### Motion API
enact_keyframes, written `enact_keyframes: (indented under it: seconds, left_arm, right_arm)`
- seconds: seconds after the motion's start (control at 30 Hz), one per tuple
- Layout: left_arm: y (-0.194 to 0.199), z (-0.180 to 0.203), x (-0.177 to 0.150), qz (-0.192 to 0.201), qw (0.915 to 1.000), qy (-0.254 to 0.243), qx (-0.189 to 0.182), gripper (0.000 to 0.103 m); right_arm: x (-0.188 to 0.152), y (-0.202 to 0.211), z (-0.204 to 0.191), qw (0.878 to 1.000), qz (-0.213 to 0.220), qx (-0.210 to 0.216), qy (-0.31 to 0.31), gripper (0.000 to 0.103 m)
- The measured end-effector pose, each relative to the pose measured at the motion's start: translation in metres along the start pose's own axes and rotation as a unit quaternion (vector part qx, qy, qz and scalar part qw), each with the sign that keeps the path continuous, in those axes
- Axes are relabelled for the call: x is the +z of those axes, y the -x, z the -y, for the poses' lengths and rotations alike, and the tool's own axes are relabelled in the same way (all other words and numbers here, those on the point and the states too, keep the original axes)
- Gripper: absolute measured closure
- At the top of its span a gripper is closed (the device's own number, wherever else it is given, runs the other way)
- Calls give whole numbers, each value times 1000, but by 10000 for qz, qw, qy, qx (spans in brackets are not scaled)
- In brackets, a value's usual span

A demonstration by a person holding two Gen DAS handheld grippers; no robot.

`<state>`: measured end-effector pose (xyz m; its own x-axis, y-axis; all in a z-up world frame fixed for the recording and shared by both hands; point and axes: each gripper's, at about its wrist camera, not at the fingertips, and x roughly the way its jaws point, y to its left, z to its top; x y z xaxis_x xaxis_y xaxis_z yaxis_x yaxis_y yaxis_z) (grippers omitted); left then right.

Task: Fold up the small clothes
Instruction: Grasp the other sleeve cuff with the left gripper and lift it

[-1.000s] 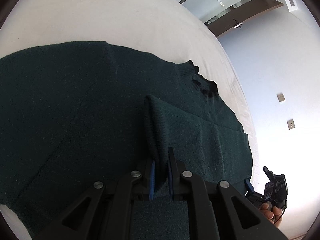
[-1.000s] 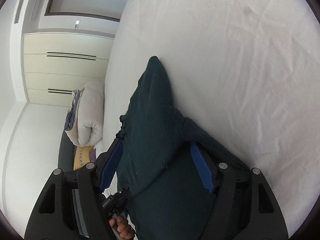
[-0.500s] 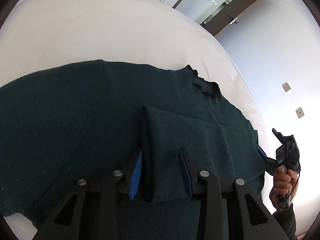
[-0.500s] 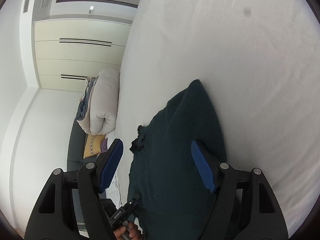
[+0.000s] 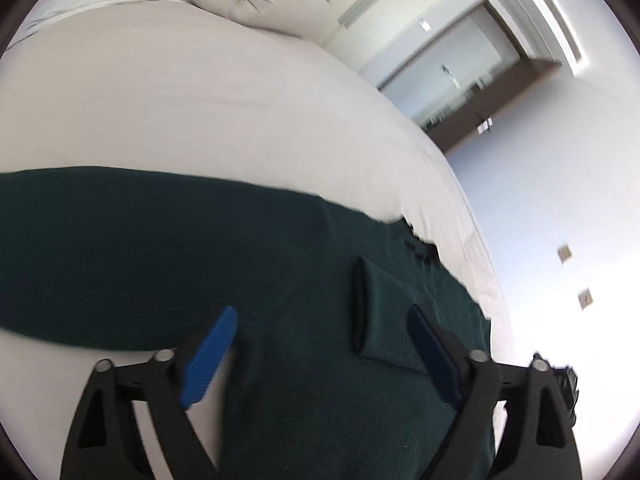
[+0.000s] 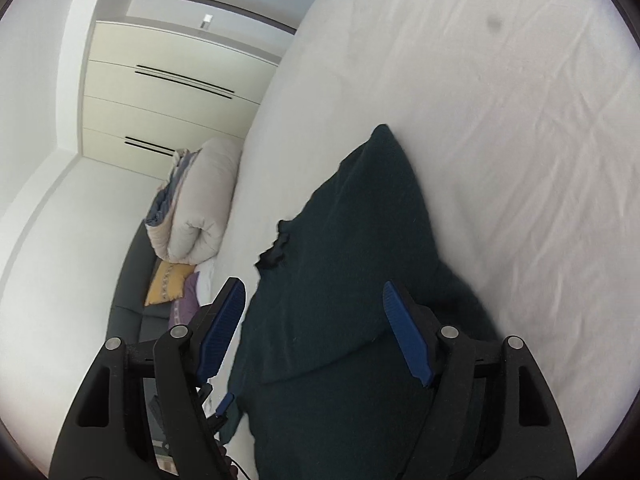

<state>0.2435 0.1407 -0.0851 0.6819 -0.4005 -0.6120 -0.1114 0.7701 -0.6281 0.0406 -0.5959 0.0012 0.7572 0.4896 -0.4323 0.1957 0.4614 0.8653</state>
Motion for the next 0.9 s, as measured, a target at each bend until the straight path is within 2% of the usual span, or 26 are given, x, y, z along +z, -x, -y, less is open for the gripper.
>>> enact_keyframes:
  seconds: [0.07,0.1,0.17,0.23,0.33,0.43,0.47,0.6,0.63,0.67,0.73,0.77,0.8,0.83,0.9]
  left_arm:
    - [47,-46,-1,556,9954,780,-76,4]
    - [66,-72,-3,755,9890,1259,-185,4]
    - [98,-123,-11,1154,9672,2235,-356,4]
    - [122,-164,-19,1525,9435,2918,-369,4]
    - [143,-212,-26,1910,9089,3683,-422,4]
    - [143,-248,-30,1989,8775,4320,-615,4]
    - [141,-256,-29,2022,8696,4454,-678,5]
    - [129,-265,-14,2143,8632,4542,-526,5]
    - [126,-264,-9,2220,8631,4511,-485,5]
    - [124,-265,-2,2267,8664,4431,-412,8]
    - [117,-267,10,2180,8786,4231,-377,44]
    - [109,-271,14,1997,8821,4242,-448,72]
    - [105,-275,11,1891,8819,4300,-404,90]
    - [105,-275,11,1878,8846,4261,-255,95]
    - [112,-260,18,1958,9013,3863,53,96]
  right_arm:
    - [-21,12,-8,9999,-136,93,29,31]
    - [-31,14,-13,9997,-199,142,72,31]
    - [-53,15,-24,9990,-371,234,131,31]
    - [-73,10,-37,9979,-546,295,165,31]
    - [-102,-1,-57,9960,-789,346,249,31]
    - [-124,-8,-78,9944,-942,302,380,31]
    - [-130,-10,-84,9940,-974,294,400,31]
    - [-148,-14,-106,9922,-1062,337,552,31]
    - [-151,-15,-110,9918,-1081,345,582,31]
    - [-154,-16,-113,9917,-1089,342,600,31]
    - [-157,-17,-120,9915,-1089,336,634,31]
    - [-160,-17,-121,9913,-1096,327,659,31]
    - [-161,-16,-122,9912,-1091,305,681,31]
    - [-160,-16,-122,9913,-1082,290,691,31]
    - [-158,-14,-120,9914,-1068,293,698,31]
